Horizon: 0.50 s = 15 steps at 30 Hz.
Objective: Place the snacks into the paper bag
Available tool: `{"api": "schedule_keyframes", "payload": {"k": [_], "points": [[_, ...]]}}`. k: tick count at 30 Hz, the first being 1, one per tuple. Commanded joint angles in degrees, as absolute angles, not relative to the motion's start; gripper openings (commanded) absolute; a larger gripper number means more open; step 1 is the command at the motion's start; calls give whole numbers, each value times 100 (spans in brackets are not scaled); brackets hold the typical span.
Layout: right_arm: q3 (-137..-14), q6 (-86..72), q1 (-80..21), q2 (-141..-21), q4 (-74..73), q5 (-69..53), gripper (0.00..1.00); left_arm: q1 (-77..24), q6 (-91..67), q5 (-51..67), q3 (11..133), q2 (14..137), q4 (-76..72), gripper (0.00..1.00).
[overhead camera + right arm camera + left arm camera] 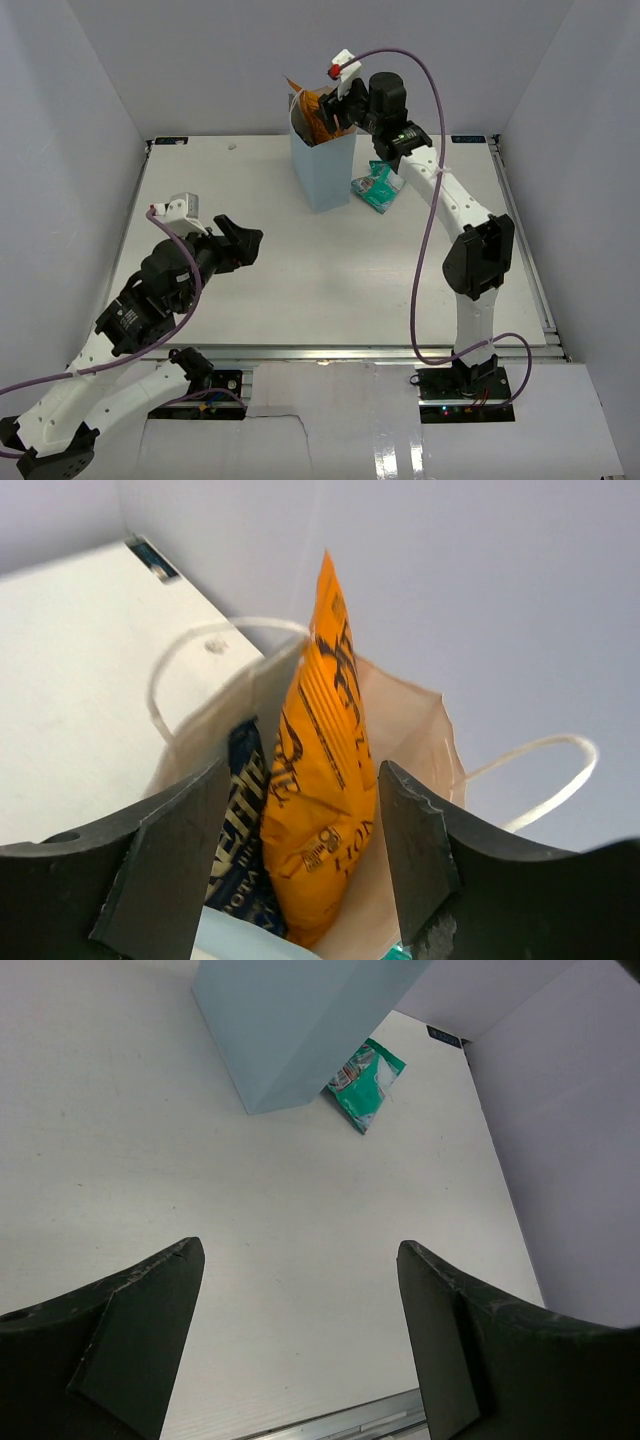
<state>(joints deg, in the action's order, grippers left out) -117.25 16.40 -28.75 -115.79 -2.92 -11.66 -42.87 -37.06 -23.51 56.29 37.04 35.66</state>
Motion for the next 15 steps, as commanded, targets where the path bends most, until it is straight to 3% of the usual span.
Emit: {"api": "schedule_keyframes", "payload": {"k": [1, 8, 15], "points": [[-12146, 740, -2804, -11214, -202, -1625, 67, -4280, -3586, -2294, 5643, 3814, 3349, 89], [-12304, 53, -2804, -11548, -150, -1899, 65, -4280, -3595, -2241, 5643, 3850, 3296, 89], [-12954, 53, -2839, -12321, -70, -1134, 60, -4280, -3753, -2206, 5607, 3779, 3349, 88]]}}
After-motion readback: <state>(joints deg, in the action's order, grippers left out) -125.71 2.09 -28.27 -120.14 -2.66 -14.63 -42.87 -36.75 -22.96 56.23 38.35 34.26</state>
